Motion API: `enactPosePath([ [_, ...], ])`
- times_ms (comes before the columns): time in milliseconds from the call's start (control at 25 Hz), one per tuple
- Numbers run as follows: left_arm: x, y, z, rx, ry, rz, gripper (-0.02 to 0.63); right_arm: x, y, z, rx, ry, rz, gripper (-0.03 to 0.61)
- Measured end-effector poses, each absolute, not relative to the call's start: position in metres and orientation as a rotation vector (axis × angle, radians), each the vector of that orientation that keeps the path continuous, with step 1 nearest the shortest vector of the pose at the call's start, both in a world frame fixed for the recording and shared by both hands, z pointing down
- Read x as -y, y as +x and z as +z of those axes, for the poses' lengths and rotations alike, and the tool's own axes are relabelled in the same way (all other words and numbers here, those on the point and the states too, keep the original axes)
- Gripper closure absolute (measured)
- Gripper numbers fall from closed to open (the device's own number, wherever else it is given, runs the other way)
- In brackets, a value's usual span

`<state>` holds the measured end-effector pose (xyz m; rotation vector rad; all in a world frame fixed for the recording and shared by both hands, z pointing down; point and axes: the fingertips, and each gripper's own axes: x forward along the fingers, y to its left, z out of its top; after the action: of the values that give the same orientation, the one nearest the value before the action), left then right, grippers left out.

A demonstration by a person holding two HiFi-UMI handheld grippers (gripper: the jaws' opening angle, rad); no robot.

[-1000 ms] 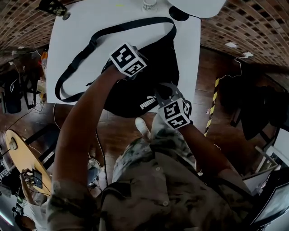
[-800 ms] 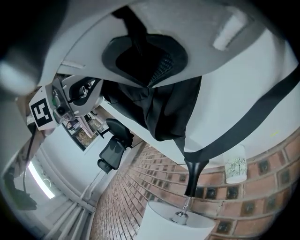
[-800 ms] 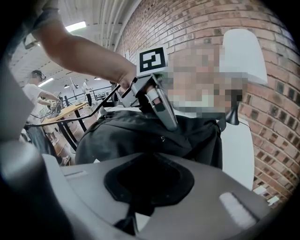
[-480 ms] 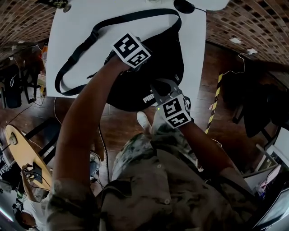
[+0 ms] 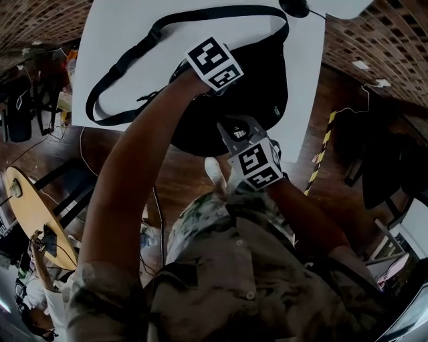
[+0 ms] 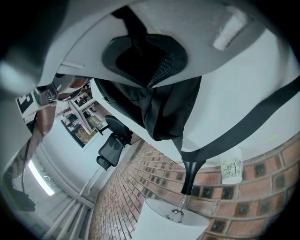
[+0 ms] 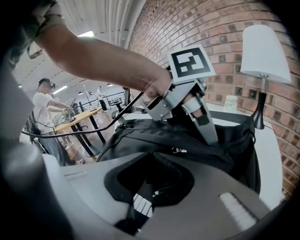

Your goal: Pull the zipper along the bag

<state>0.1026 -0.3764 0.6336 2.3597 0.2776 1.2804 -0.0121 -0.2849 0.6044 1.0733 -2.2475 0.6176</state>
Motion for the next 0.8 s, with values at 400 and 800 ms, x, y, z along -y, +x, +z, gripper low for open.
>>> enactPosePath([
  [400,0.377,0.104,0.633,-0.260,2.390,1.262,0.612,0.277,-0.068,0.600,2.328,0.925,0.612,0.548],
  [800,0.378,0.104,0.634,-0.248,2.396,1.251,0.612,0.273,-0.113,0.598,2.398,0.778,0.586,0.548],
])
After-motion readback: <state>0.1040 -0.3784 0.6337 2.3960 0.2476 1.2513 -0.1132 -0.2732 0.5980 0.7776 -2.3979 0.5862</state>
